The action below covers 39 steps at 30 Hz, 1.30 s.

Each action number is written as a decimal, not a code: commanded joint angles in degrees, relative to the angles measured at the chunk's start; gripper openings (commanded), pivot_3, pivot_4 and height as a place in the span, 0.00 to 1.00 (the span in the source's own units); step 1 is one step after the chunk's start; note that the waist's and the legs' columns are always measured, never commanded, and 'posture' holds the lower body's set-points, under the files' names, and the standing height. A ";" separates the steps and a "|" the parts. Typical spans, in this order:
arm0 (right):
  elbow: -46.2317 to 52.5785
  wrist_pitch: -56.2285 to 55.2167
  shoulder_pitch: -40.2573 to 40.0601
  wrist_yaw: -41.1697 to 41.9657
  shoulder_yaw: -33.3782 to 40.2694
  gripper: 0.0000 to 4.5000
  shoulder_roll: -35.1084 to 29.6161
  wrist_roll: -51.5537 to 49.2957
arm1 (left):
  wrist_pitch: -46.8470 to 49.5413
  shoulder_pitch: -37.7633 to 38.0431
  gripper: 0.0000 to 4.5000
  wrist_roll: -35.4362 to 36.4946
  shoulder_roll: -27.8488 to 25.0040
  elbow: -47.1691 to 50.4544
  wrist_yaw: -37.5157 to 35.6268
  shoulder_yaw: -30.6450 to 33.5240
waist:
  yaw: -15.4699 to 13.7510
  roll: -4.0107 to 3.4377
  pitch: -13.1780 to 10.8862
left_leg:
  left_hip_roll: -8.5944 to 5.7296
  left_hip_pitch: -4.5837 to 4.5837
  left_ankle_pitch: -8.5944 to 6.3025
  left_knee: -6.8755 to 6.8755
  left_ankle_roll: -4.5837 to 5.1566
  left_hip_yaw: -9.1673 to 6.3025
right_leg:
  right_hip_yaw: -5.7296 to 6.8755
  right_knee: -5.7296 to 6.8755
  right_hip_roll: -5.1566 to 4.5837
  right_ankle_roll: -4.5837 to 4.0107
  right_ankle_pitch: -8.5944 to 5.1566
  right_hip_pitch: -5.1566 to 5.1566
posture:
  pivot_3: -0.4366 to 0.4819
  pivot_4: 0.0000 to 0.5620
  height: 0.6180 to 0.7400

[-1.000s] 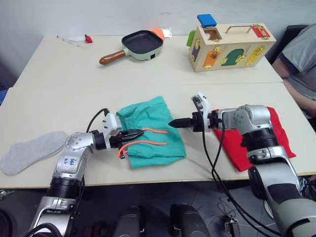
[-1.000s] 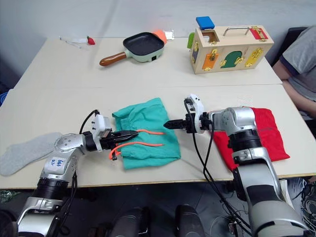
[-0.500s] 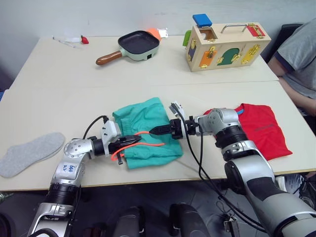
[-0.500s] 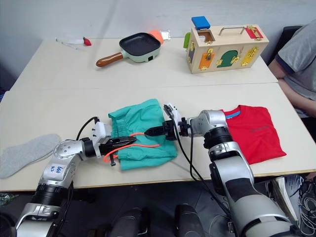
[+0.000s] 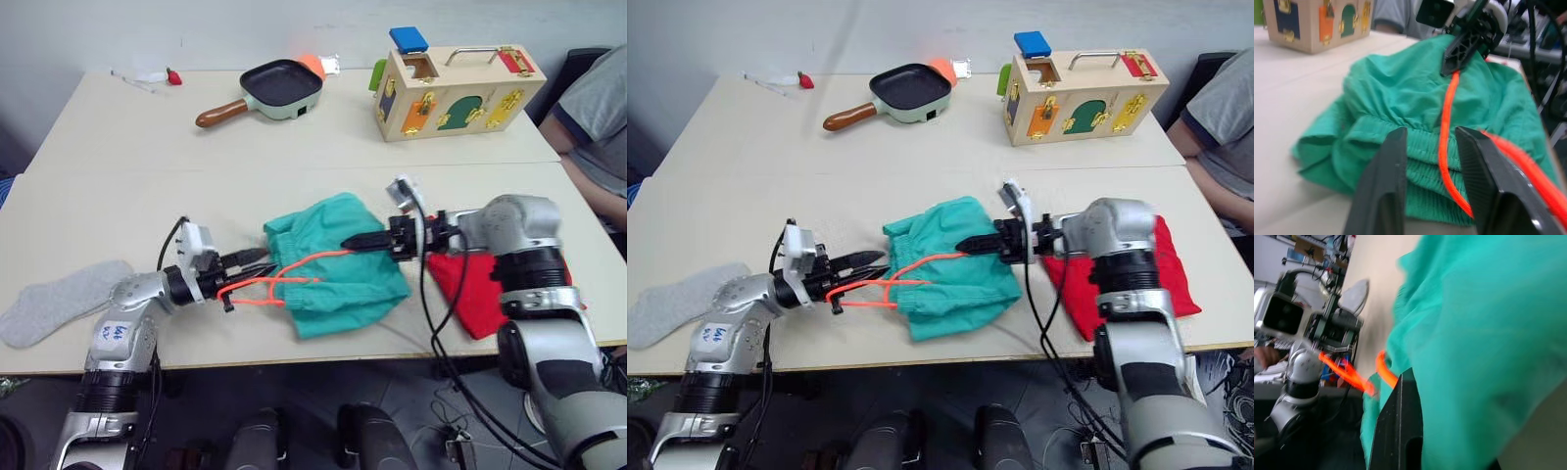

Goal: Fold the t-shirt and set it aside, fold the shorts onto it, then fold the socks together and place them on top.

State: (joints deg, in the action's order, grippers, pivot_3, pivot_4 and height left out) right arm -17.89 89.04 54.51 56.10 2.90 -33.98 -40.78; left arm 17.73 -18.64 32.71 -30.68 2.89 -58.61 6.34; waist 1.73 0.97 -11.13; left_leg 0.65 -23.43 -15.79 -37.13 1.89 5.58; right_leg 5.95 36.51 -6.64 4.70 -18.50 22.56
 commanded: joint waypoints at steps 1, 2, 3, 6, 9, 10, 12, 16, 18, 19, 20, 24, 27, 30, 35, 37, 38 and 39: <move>7.72 3.44 -1.88 4.65 3.88 0.00 -8.69 -7.26 | 4.19 -0.48 0.61 4.83 -1.64 6.18 0.38 2.32 | -0.22 -0.02 -0.01 | 0.00 0.00 -0.02 0.01 0.00 -0.01 | 0.00 -0.06 0.00 0.00 0.00 -0.02 | 0.48 0.27 1.00; 8.28 3.46 -2.66 5.75 4.44 0.00 -11.66 -8.98 | 4.65 -0.52 0.69 5.15 -1.96 6.96 0.28 2.26 | -0.28 -0.04 -0.02 | 0.00 0.01 -0.04 0.01 0.00 -0.02 | 0.02 -0.13 0.00 0.00 0.00 -0.04 | 0.48 0.27 1.00; 8.77 3.46 -3.40 6.68 4.92 0.00 -14.34 -10.29 | 4.96 -0.56 0.75 5.29 -2.22 7.62 0.09 2.12 | -0.31 -0.06 -0.03 | 0.00 0.01 -0.06 0.01 0.01 -0.02 | 0.02 -0.28 0.01 0.00 0.00 -0.06 | 0.48 0.27 1.00; 11.25 3.46 -5.80 9.54 6.05 0.00 -21.32 -12.73 | 4.49 -0.79 0.98 5.15 -1.93 8.45 0.09 2.06 | -0.32 -0.07 -0.04 | -0.01 0.02 -0.12 0.01 0.10 0.01 | 0.04 -0.47 0.01 0.00 0.00 -0.15 | 0.48 0.27 1.00; 11.77 2.96 -7.62 11.19 7.53 0.00 -25.72 -13.64 | 3.06 -1.07 1.00 4.21 -1.46 8.02 0.08 1.88 | -0.11 -0.08 -0.05 | 0.00 0.03 -0.13 0.01 0.11 0.10 | 0.03 -0.48 0.02 0.00 0.00 -0.14 | 0.48 0.27 1.00; 11.54 2.87 -7.87 11.12 8.15 0.00 -26.34 -13.84 | 2.55 -1.20 1.00 3.79 -1.37 7.71 0.09 1.76 | -0.10 -0.08 -0.05 | 0.00 0.05 -0.13 0.01 0.11 0.13 | 0.03 -0.47 0.03 0.00 0.00 -0.14 | 0.48 0.27 1.00; 12.05 2.00 -8.84 10.14 9.32 0.00 -26.26 -13.95 | 1.59 -1.67 1.00 2.77 -1.11 6.81 0.21 1.18 | -0.16 -0.08 -0.05 | 0.03 0.08 -0.13 0.00 0.11 0.21 | 0.05 -0.44 0.03 0.00 0.00 -0.13 | 0.48 0.27 1.00; 14.68 0.90 -11.21 7.90 10.78 0.00 -24.77 -14.30 | -0.09 -2.50 1.00 2.33 -0.81 6.44 -1.23 0.21 | -0.44 -0.08 -0.05 | 0.03 0.10 -0.12 -0.04 0.11 0.21 | 0.06 -0.41 0.03 0.02 0.02 -0.15 | 0.48 0.27 1.00; 15.08 0.06 -12.05 7.47 11.42 0.00 -24.91 -14.07 | -0.14 -3.18 1.00 2.82 -0.87 5.86 -1.17 0.68 | -0.50 -0.08 -0.05 | 0.03 0.08 -0.13 -0.04 0.12 0.23 | 0.04 -0.43 0.02 0.04 0.03 -0.14 | 0.48 0.27 1.00; 14.81 -0.34 -12.47 7.40 11.62 0.00 -25.41 -13.77 | 0.16 -3.98 1.00 2.86 -1.01 4.88 -0.38 1.36 | -0.54 -0.08 -0.05 | 0.03 0.07 -0.13 -0.04 0.12 0.22 | 0.04 -0.43 0.02 0.04 0.03 -0.14 | 0.48 0.27 1.00; 14.52 -0.63 -12.96 7.72 11.61 0.00 -26.19 -13.67 | 0.56 -4.96 1.00 3.07 -1.12 3.75 0.45 2.23 | -0.63 -0.08 -0.05 | 0.03 0.07 -0.13 -0.04 0.12 0.22 | 0.05 -0.44 0.02 0.04 0.03 -0.14 | 0.48 0.27 1.00; 14.03 -1.91 -14.70 8.07 11.67 0.00 -27.69 -13.52 | 2.81 -8.89 1.00 3.08 -1.47 0.20 4.67 4.50 | -1.46 -0.09 -0.05 | 0.03 0.08 -0.12 -0.05 0.12 0.21 | 0.06 -0.42 0.02 0.04 0.03 -0.13 | 0.48 0.27 1.00; 15.31 -1.56 -15.29 6.07 12.77 0.00 -25.34 -14.78 | 1.96 -10.00 1.00 0.72 -0.98 -0.27 6.09 3.08 | -1.57 -0.08 -0.05 | 0.02 0.09 -0.13 -0.08 0.14 0.29 | 0.03 -0.43 0.03 0.06 0.04 -0.14 | 0.48 0.27 1.00; 17.50 -1.26 -16.34 3.28 14.54 0.00 -22.24 -15.71 | -0.02 -10.61 1.00 -1.35 0.32 -0.74 7.64 2.33 | -1.75 -0.08 -0.05 | 0.02 0.08 -0.13 -0.09 0.14 0.28 | 0.04 -0.43 0.03 0.09 0.06 -0.15 | 0.48 0.27 1.00; 18.80 0.58 -17.80 3.38 17.27 0.00 -23.88 -18.13 | -0.95 -8.11 1.00 0.45 -0.41 1.31 3.20 2.81 | -1.85 -0.09 -0.05 | 0.02 0.04 -0.12 -0.11 0.14 0.29 | 0.06 -0.43 0.05 0.09 0.06 -0.13 | 0.48 0.27 1.00; 18.85 1.51 -17.68 4.71 17.43 0.00 -25.83 -19.35 | -0.36 -7.35 1.00 1.29 -1.21 1.82 0.97 2.57 | -1.83 -0.09 -0.06 | 0.02 0.05 -0.12 -0.11 0.14 0.30 | 0.05 -0.45 0.05 0.09 0.06 -0.14 | 0.48 0.27 1.00; 18.90 1.75 -17.64 5.46 17.52 0.00 -26.97 -19.89 | 0.31 -7.09 1.00 1.89 -1.50 2.21 0.00 2.37 | -1.81 -0.09 -0.06 | 0.02 0.05 -0.12 -0.12 0.14 0.31 | 0.04 -0.46 0.05 0.09 0.06 -0.13 | 0.48 0.27 1.00; 18.94 1.46 -17.84 6.50 17.51 0.00 -28.36 -20.20 | 0.89 -6.95 1.00 2.28 -1.64 2.62 -0.66 2.12 | -1.80 -0.09 -0.06 | 0.02 0.04 -0.13 -0.12 0.15 0.30 | 0.05 -0.47 0.05 0.09 0.06 -0.14 | 0.48 0.27 1.00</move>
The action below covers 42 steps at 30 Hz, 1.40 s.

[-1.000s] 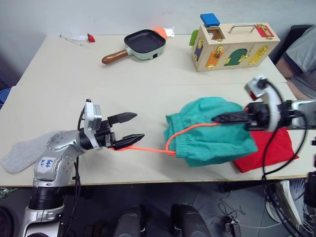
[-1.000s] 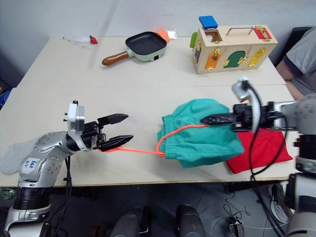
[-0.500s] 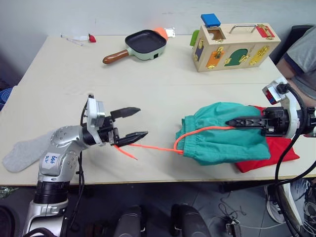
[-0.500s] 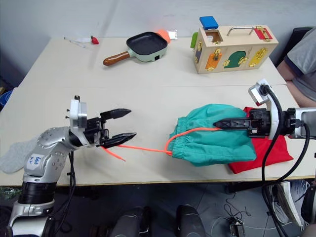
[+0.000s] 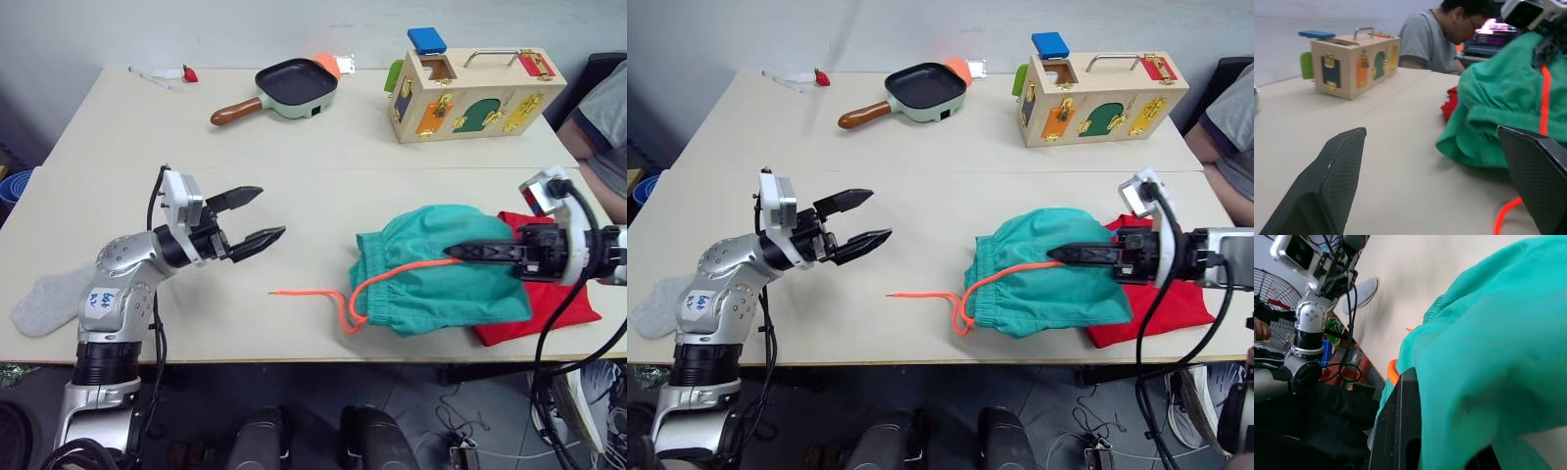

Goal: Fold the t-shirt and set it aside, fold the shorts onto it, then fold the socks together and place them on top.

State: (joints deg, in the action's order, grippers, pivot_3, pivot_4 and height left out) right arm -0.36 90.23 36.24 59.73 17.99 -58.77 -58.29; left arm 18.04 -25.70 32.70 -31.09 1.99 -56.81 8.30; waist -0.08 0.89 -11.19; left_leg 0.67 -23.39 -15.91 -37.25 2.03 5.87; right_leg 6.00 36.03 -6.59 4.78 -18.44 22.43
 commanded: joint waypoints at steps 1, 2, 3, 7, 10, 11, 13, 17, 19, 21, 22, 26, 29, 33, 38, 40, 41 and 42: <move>1.21 -0.33 0.20 3.79 2.39 0.00 -4.93 -2.63 | 1.05 0.18 1.00 2.63 -1.28 3.93 -2.90 -0.13 | 0.00 0.00 0.00 | 0.00 0.01 0.00 -0.01 0.00 -0.01 | 0.00 0.01 0.00 0.00 0.00 0.00 | 0.48 0.27 1.00; 0.32 -2.25 -0.28 5.58 1.77 0.00 -7.28 -1.55 | 0.97 0.13 1.00 2.71 -0.84 4.27 -2.74 -0.33 | -0.03 0.00 0.00 | 0.00 0.00 0.00 -0.02 0.01 -0.01 | -0.01 0.00 0.00 0.00 0.00 0.00 | 0.48 0.27 1.00; -0.86 -4.70 -0.82 7.56 0.81 0.00 -9.64 0.01 | 0.88 0.14 1.00 2.61 -0.42 4.56 -2.49 -0.55 | -0.12 0.00 0.00 | 0.00 0.01 0.00 -0.03 0.01 -0.02 | -0.01 0.00 -0.01 0.00 0.00 -0.02 | 0.48 0.27 1.00; -8.71 -20.11 -3.04 17.74 -7.67 0.00 -18.50 10.84 | 0.26 1.35 1.00 1.82 0.56 5.77 -2.73 -1.91 | 0.00 -0.01 0.00 | -0.01 0.01 -0.05 -0.05 0.10 0.02 | -0.04 -0.07 -0.03 0.03 0.01 -0.05 | 0.48 0.27 1.00; -17.93 -32.84 -2.01 25.43 -15.22 0.00 -21.90 20.54 | 0.35 2.25 1.00 1.83 0.95 6.65 -2.66 -2.51 | 0.17 -0.01 -0.01 | -0.01 0.07 -0.08 -0.04 0.12 0.13 | -0.07 -0.08 -0.02 0.04 0.02 -0.07 | 0.48 0.27 1.00; -21.74 -35.98 -0.10 27.07 -16.77 0.00 -21.65 23.03 | 0.44 2.38 1.00 1.94 0.92 6.84 -2.55 -2.51 | 0.17 -0.01 -0.01 | -0.01 0.07 -0.08 -0.04 0.11 0.19 | -0.07 -0.08 -0.02 0.04 0.02 -0.05 | 0.48 0.27 1.00; -29.71 -41.71 4.82 28.41 -19.64 0.00 -20.36 28.36 | 0.69 2.70 1.00 2.21 0.69 7.19 -2.46 -2.36 | 0.35 -0.23 -0.14 | 0.00 0.06 -0.07 -0.06 0.10 0.27 | -0.08 -0.05 -0.02 0.04 0.02 0.01 | 0.48 0.27 1.00; -41.28 -49.51 13.66 30.09 -23.20 0.00 -16.58 35.86 | 1.15 3.11 1.00 2.54 0.24 7.51 -2.30 -1.80 | 0.53 -0.48 -0.24 | 0.14 0.22 0.00 -0.08 0.04 0.69 | -0.04 -0.03 -0.02 0.03 0.03 0.08 | 0.48 0.27 1.00; -47.11 -56.96 16.14 29.32 -24.59 0.00 -13.94 40.52 | 1.37 3.35 1.00 2.55 0.07 7.82 -2.24 -1.61 | 0.49 -0.48 -0.25 | 0.18 0.23 0.01 -0.08 0.01 0.76 | -0.02 -0.04 -0.01 -0.01 0.05 0.09 | 0.48 0.27 1.00; -51.74 -63.89 17.25 29.37 -26.12 0.00 -11.99 44.84 | 1.56 3.45 1.00 2.54 -0.08 8.00 -2.27 -1.48 | 0.34 -0.48 -0.25 | 0.19 0.23 0.00 -0.12 0.01 0.77 | -0.03 -0.04 0.00 -0.01 0.05 0.09 | 0.48 0.27 1.00; -53.88 -67.29 17.69 28.75 -25.94 0.00 -10.76 46.09 | 1.70 3.46 1.00 2.58 -0.11 8.10 -2.20 -1.40 | 0.31 -0.48 -0.25 | 0.19 0.23 0.00 -0.13 0.02 0.81 | -0.04 -0.03 -0.01 -0.01 0.05 0.10 | 0.48 0.27 1.00; -60.06 -73.71 18.16 27.36 -26.81 0.00 -7.21 51.27 | 2.30 3.47 1.00 2.75 -0.49 8.58 -2.02 -1.21 | 0.10 -0.49 -0.25 | 0.18 0.20 -0.01 -0.19 0.03 0.83 | -0.03 0.00 -0.02 -0.01 0.05 0.10 | 0.48 0.27 1.00; -63.54 -77.70 18.04 22.83 -25.84 0.00 -4.95 53.73 | 2.84 3.62 1.00 2.90 -0.85 9.00 -1.89 -1.07 | 0.23 -0.49 -0.25 | 0.18 0.21 -0.01 -0.23 0.02 0.80 | -0.02 0.05 -0.02 -0.01 0.05 0.09 | 0.48 0.27 1.00; -66.18 -80.01 18.04 20.74 -26.15 0.00 -4.13 57.16 | 3.47 3.98 1.00 3.18 -1.56 9.53 -2.03 -0.91 | 0.30 -0.51 -0.25 | 0.19 0.21 -0.01 -0.31 0.02 0.81 | -0.04 0.11 -0.02 -0.01 0.05 0.09 | 0.48 0.27 1.00; -67.78 -78.31 20.13 19.05 -21.39 0.05 -2.65 55.08 | 3.40 4.11 1.00 3.08 -1.89 9.33 -2.34 -0.90 | 0.32 -0.52 -0.26 | 0.19 0.22 -0.01 -0.39 0.01 0.80 | -0.06 0.17 -0.02 -0.01 0.05 0.08 | 0.48 0.27 1.00; -67.17 -77.03 20.05 22.15 -21.48 0.15 -3.76 55.83 | 3.46 4.11 1.00 3.16 -1.93 9.34 -2.40 -0.85 | 0.32 -0.52 -0.26 | 0.19 0.21 -0.01 -0.42 0.01 0.80 | -0.07 0.20 -0.02 -0.01 0.05 0.08 | 0.48 0.27 1.00; -66.71 -77.27 19.65 23.37 -21.55 0.22 -4.58 56.38 | 3.54 4.15 1.00 3.21 -2.00 9.34 -2.48 -0.84 | 0.32 -0.52 -0.26 | 0.20 0.22 -0.02 -0.44 0.01 0.79 | -0.07 0.26 -0.02 -0.01 0.05 0.08 | 0.48 0.27 1.00; -66.35 -77.70 19.29 23.59 -21.54 0.30 -5.39 56.93 | 3.58 4.22 1.00 3.22 -2.14 9.30 -2.64 -0.81 | 0.31 -0.52 -0.26 | 0.20 0.22 -0.03 -0.45 0.01 0.79 | -0.07 0.30 -0.03 -0.01 0.05 0.08 | 0.48 0.27 1.00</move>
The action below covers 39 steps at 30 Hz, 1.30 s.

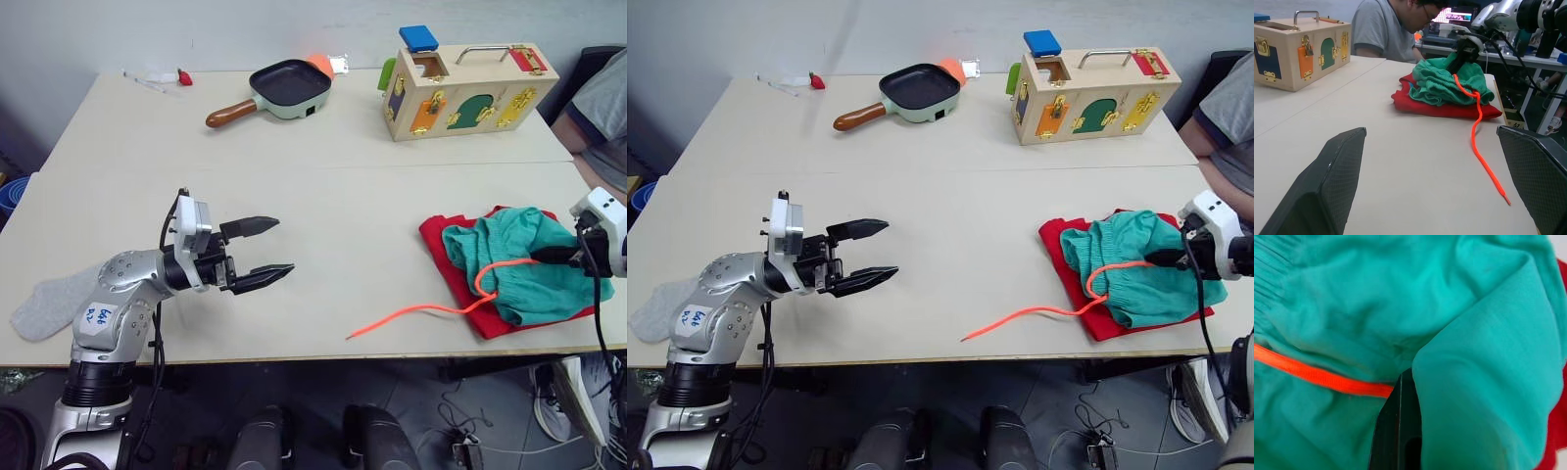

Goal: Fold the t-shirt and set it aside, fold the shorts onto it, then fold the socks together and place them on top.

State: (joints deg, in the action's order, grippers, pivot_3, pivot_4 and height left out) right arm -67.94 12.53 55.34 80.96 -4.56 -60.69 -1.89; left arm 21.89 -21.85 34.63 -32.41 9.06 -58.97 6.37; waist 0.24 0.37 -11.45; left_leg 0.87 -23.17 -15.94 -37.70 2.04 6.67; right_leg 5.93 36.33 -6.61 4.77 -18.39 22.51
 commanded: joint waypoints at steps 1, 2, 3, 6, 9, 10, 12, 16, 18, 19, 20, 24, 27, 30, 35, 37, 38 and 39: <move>1.68 -0.23 -0.27 3.56 0.72 0.38 -4.75 1.23 | -0.22 0.58 1.00 1.29 -1.03 2.15 -0.66 1.25 | -0.06 0.00 0.00 | 0.00 0.00 -0.01 -0.01 0.00 0.00 | 0.00 0.05 -0.01 0.00 0.00 0.02 | 0.48 0.27 1.00; 2.12 -0.43 -0.61 4.64 0.50 0.44 -6.05 1.83 | -0.16 0.84 1.00 1.31 -1.29 2.08 -0.89 1.40 | -0.17 -0.01 -0.01 | 0.00 0.00 -0.02 -0.02 0.01 -0.01 | 0.00 0.09 -0.02 0.00 0.00 0.02 | 0.48 0.27 1.00; 2.52 -0.50 -0.88 5.43 0.53 0.52 -7.49 2.25 | -0.06 1.20 1.00 1.35 -1.64 1.97 -1.20 1.62 | -0.23 -0.03 -0.01 | -0.01 0.00 -0.04 -0.04 0.01 -0.02 | 0.01 0.10 -0.02 0.00 0.00 0.02 | 0.48 0.27 1.00; 4.24 -3.05 -2.69 6.99 1.81 0.76 -11.46 2.35 | 0.07 2.58 1.00 1.24 -2.76 1.78 -1.77 2.14 | -0.09 -0.06 -0.02 | 0.00 -0.01 -0.10 -0.05 -0.01 -0.04 | 0.02 0.09 -0.03 0.00 0.00 0.03 | 0.48 0.27 1.00; 5.28 -10.45 -6.05 5.92 4.68 0.99 -14.64 1.08 | -0.09 4.62 1.00 1.12 -3.88 1.93 -1.90 2.86 | 0.03 -0.06 -0.02 | 0.01 0.02 -0.12 -0.06 -0.03 -0.04 | 0.01 0.09 -0.02 0.00 0.00 0.02 | 0.48 0.27 1.00; 5.49 -13.49 -7.29 6.55 6.06 0.99 -15.23 0.12 | -0.27 5.52 1.00 0.86 -4.26 1.97 -2.01 3.20 | 0.18 -0.06 -0.02 | 0.02 0.02 -0.13 -0.08 -0.04 -0.04 | 0.01 0.10 -0.02 0.00 0.00 0.01 | 0.48 0.27 1.00; 6.39 -17.24 -9.00 9.86 9.91 0.99 -15.00 -3.62 | -1.54 7.56 1.00 -0.22 -4.87 1.63 -1.93 3.95 | 0.67 -0.07 -0.01 | 0.05 0.08 -0.13 -0.09 -0.05 0.03 | -0.03 0.13 0.00 0.00 0.00 0.01 | 0.48 0.27 1.00; 22.07 -11.00 -16.02 11.46 19.93 0.99 -7.01 -18.16 | -2.61 14.43 1.00 -1.21 -6.69 1.38 0.27 8.90 | 1.93 -0.05 -0.02 | 0.15 0.24 -0.15 -0.08 -0.09 0.18 | -0.01 0.21 -0.02 -0.01 0.00 -0.02 | 0.48 0.27 1.00; 37.46 -9.32 -26.09 10.36 22.91 0.99 -2.12 -23.90 | -4.01 17.69 1.00 -1.88 -6.89 0.89 2.10 12.37 | 1.85 0.09 -0.04 | 0.38 0.44 -0.22 -0.09 -0.22 0.20 | 0.15 0.24 0.06 -0.14 0.07 -0.15 | 0.48 0.27 1.00; 44.67 -10.40 -30.79 9.26 23.85 0.99 0.46 -25.64 | -5.16 19.47 1.00 -2.48 -6.91 0.53 2.95 14.07 | 1.64 0.15 0.00 | 0.43 0.45 -0.21 0.00 -0.26 0.14 | 0.27 0.24 0.07 -0.17 0.07 -0.16 | 0.48 0.27 1.00; 51.72 -9.66 -34.64 6.64 24.51 0.99 3.72 -27.95 | -5.77 21.79 1.00 -2.62 -6.70 0.70 4.05 16.27 | 1.32 0.15 0.00 | 0.53 0.56 -0.28 0.00 -0.36 0.13 | 0.29 0.26 0.11 -0.19 0.05 -0.22 | 0.48 0.27 1.00; 67.46 -11.80 -43.79 1.34 23.57 0.99 15.40 -32.20 | -7.46 32.04 1.00 -2.56 -5.34 2.81 7.53 25.28 | 1.07 0.04 -0.06 | 0.44 0.56 -0.35 0.28 -0.32 0.14 | 0.24 0.24 0.03 -0.22 0.03 -0.11 | 0.48 0.27 1.00; 73.14 -13.42 -48.29 0.35 21.01 0.99 21.45 -33.26 | -8.57 40.10 1.00 -1.97 -3.61 3.35 9.21 32.72 | 0.71 0.16 0.00 | 0.37 0.59 -0.44 0.29 -0.20 0.14 | 0.22 0.15 -0.06 -0.22 0.04 -0.16 | 0.48 0.27 1.00; 75.76 -14.44 -52.67 2.46 17.72 0.99 24.06 -33.55 | -9.58 47.72 1.00 -1.31 -0.18 2.68 11.47 39.79 | 0.65 0.30 0.08 | 0.37 0.70 -0.74 0.31 -0.44 0.15 | 0.18 0.02 -0.09 -0.22 0.03 -0.25 | 0.48 0.27 1.00; 75.10 -19.38 -54.65 3.25 13.90 0.99 28.62 -32.37 | -11.70 57.24 1.00 -1.21 6.38 1.19 14.65 46.83 | 0.70 0.34 0.10 | 0.39 0.89 -1.04 0.39 -0.06 0.14 | 0.19 -0.50 -0.09 -0.35 -0.04 -0.59 | 0.48 0.27 1.00; 74.56 -20.96 -54.41 3.34 12.67 0.99 29.64 -31.88 | -11.85 59.33 1.00 -1.80 7.52 0.64 15.69 47.43 | 0.59 0.37 0.12 | 0.41 0.90 -1.06 0.40 -0.05 0.14 | 0.20 -0.54 -0.09 -0.42 -0.07 -0.60 | 0.48 0.27 1.00; 74.31 -20.89 -54.38 3.02 12.44 0.99 29.86 -31.98 | -11.77 59.72 1.00 -1.76 7.73 0.82 16.22 47.44 | 0.41 0.38 0.13 | 0.41 0.90 -1.06 0.41 -0.05 0.14 | 0.20 -0.56 -0.09 -0.46 -0.10 -0.59 | 0.48 0.27 1.00; 74.01 -21.32 -54.33 3.03 12.24 0.99 30.11 -32.08 | -11.38 60.11 1.00 -1.17 7.82 1.32 16.49 47.52 | 0.17 0.38 0.13 | 0.42 0.90 -1.06 0.41 -0.05 0.14 | 0.20 -0.56 -0.09 -0.49 -0.11 -0.59 | 0.48 0.27 1.00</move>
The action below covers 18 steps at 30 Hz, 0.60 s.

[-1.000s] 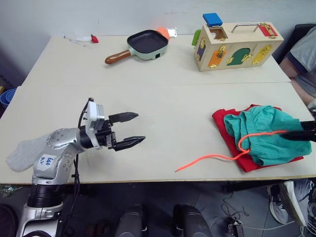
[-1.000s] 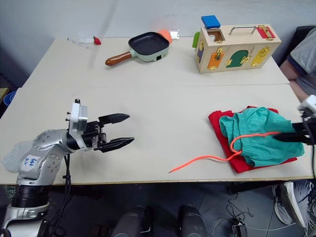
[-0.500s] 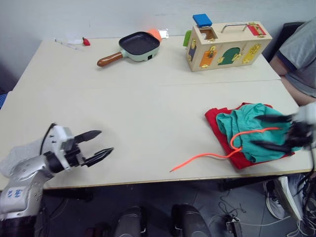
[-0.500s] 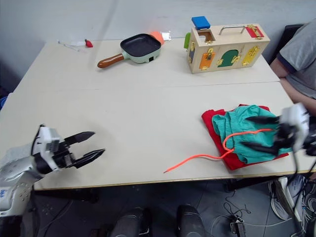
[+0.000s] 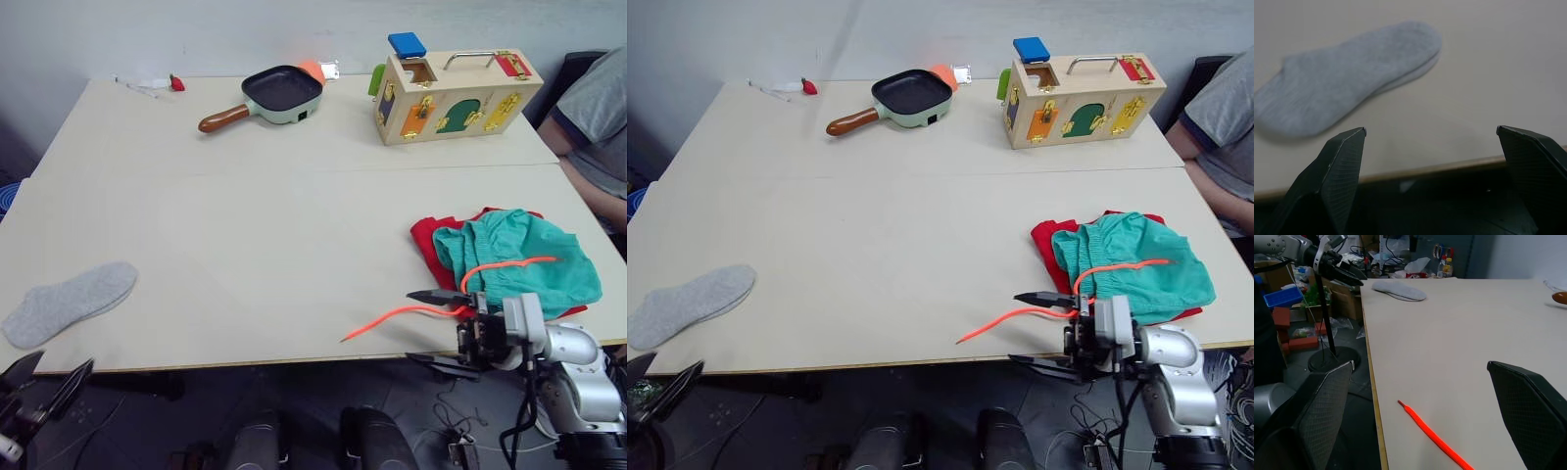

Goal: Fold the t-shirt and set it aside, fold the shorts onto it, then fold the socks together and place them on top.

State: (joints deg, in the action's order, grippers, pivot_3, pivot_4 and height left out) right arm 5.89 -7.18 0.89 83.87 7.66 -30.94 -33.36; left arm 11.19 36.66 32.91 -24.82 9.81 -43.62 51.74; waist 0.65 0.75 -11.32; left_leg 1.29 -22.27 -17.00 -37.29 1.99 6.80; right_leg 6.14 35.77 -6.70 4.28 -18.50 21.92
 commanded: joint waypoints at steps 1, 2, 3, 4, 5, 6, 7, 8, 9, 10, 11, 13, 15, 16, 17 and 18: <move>-0.01 -1.88 0.11 0.25 -0.22 0.99 0.39 -0.73 | -0.35 1.79 1.00 0.73 0.03 1.01 1.65 2.20 | -0.53 0.00 0.00 | 0.00 0.00 0.00 0.01 0.00 0.00 | 0.00 -0.01 0.00 -0.01 -0.01 0.02 | 0.48 0.27 1.00; -0.16 -2.00 0.13 0.51 -0.51 0.99 0.43 -0.95 | 0.95 1.72 1.00 1.09 -0.85 1.54 2.28 2.22 | -0.64 0.02 0.01 | 0.00 -0.01 0.00 0.03 0.00 0.00 | 0.00 -0.05 0.00 -0.04 -0.02 0.03 | 0.48 0.27 1.00; -0.17 -2.00 0.21 0.77 -0.78 0.99 0.46 -1.28 | 2.25 1.28 1.00 0.66 -2.43 1.86 3.06 2.00 | -0.65 0.05 0.03 | 0.00 -0.01 0.00 0.03 0.00 0.00 | 0.00 -0.07 0.00 -0.05 -0.03 0.03 | 0.48 0.27 1.00; 0.20 -1.65 0.13 0.86 -0.98 0.99 0.47 -1.81 | 4.18 0.21 1.00 0.05 -4.65 2.15 4.27 1.63 | -0.67 0.10 0.06 | 0.00 -0.01 0.00 0.05 0.00 0.00 | -0.01 -0.08 0.00 -0.05 -0.03 0.03 | 0.48 0.27 1.00; 0.86 -1.34 -0.01 0.86 -1.09 0.99 0.45 -2.36 | 6.35 -1.15 1.00 -0.71 -7.03 2.41 5.76 1.10 | -0.68 0.16 0.10 | 0.01 -0.01 0.00 0.09 0.00 0.00 | -0.01 -0.08 0.00 -0.06 -0.03 0.03 | 0.48 0.27 1.00; 1.57 -0.92 -0.13 0.71 -1.16 0.99 0.36 -2.83 | 7.97 -2.17 1.00 -1.65 -8.99 2.52 7.13 0.56 | -0.72 0.19 0.11 | 0.04 -0.01 -0.01 0.09 0.00 -0.01 | 0.02 -0.07 0.01 -0.10 -0.05 0.04 | 0.48 0.27 1.00; 2.49 -0.22 -0.33 0.49 -1.24 0.99 0.16 -3.45 | 9.52 -3.13 1.00 -3.28 -11.36 2.55 8.37 -0.36 | -0.70 0.17 0.12 | 0.04 0.00 0.00 0.11 -0.02 -0.02 | 0.03 -0.03 0.01 -0.11 -0.06 0.03 | 0.48 0.27 1.00; 3.36 0.16 -0.48 0.44 -1.33 0.99 -0.04 -3.92 | 10.29 -3.97 1.00 -5.56 -13.81 2.54 9.18 -1.67 | -0.58 0.14 0.13 | 0.04 -0.01 0.02 0.13 -0.04 -0.03 | 0.03 0.00 0.01 -0.13 -0.07 0.05 | 0.48 0.27 1.00; 4.10 0.87 -0.64 0.24 -1.43 0.99 -0.24 -4.40 | 10.96 -5.18 1.00 -7.79 -16.43 2.21 9.90 -3.23 | -0.50 0.09 0.16 | 0.04 0.00 0.02 0.14 -0.05 -0.02 | 0.02 0.01 0.01 -0.12 -0.06 0.06 | 0.48 0.27 1.00; 4.77 1.57 -0.86 0.03 -1.50 0.99 -0.42 -4.83 | 11.91 -6.63 1.00 -9.29 -18.71 1.85 10.31 -4.68 | -0.47 0.09 0.16 | 0.04 0.00 0.02 0.17 -0.05 0.00 | 0.01 0.02 0.01 -0.12 -0.06 0.06 | 0.48 0.27 1.00; 5.27 1.76 -0.99 -0.05 -1.55 0.99 -0.49 -4.97 | 12.89 -8.38 1.00 -10.41 -20.52 1.12 10.99 -5.97 | -0.45 0.09 0.16 | 0.03 0.00 0.02 0.17 -0.07 0.00 | 0.01 0.05 0.01 -0.11 -0.06 0.08 | 0.48 0.27 1.00; 6.14 2.16 -1.68 -0.23 -1.52 0.99 -0.60 -5.17 | 14.51 -11.51 1.00 -12.51 -23.40 -1.01 11.75 -8.53 | -0.34 0.08 0.17 | 0.03 0.00 0.01 0.20 -0.13 0.02 | 0.01 0.11 0.01 -0.10 -0.04 0.13 | 0.48 0.27 1.00; 6.66 2.42 -2.15 -0.65 -1.40 0.99 -0.61 -5.21 | 15.55 -14.05 1.00 -14.73 -25.82 -3.74 11.47 -11.49 | -0.03 0.10 0.19 | 0.06 0.00 -0.05 0.23 -0.25 0.03 | 0.02 0.22 0.01 -0.08 -0.03 0.22 | 0.48 0.27 1.00; 6.84 2.38 -2.19 -0.96 -1.34 0.99 -0.55 -5.10 | 15.45 -15.51 1.00 -15.93 -27.08 -5.69 11.04 -13.29 | 0.14 0.08 0.19 | 0.07 0.01 -0.06 0.24 -0.31 0.05 | 0.03 0.25 0.02 -0.08 -0.03 0.23 | 0.48 0.27 1.00; 7.11 2.48 -2.03 -1.66 -1.22 0.99 -0.45 -4.97 | 15.54 -17.14 1.00 -16.81 -28.27 -7.88 10.39 -15.11 | 0.31 0.08 0.19 | 0.08 0.02 -0.04 0.26 -0.43 0.06 | 0.05 0.28 0.03 -0.08 -0.03 0.26 | 0.48 0.27 1.00; 7.73 3.25 -1.71 -2.75 -1.25 0.99 -0.50 -5.02 | 16.24 -18.53 1.00 -17.23 -29.33 -9.89 9.39 -16.81 | 0.40 0.08 0.19 | 0.09 -0.02 0.07 0.30 -0.63 0.07 | 0.06 0.30 0.05 -0.08 -0.03 0.35 | 0.48 0.27 1.00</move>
State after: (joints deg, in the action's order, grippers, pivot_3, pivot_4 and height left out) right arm 11.14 -4.54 -1.01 82.52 5.54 -30.96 -37.22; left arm 26.85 18.89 17.29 -52.84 2.59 -33.10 36.42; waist 1.05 0.83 -11.13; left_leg 1.38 -22.30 -16.91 -36.96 1.34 6.88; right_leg 6.20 36.09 -6.65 4.20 -18.54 22.30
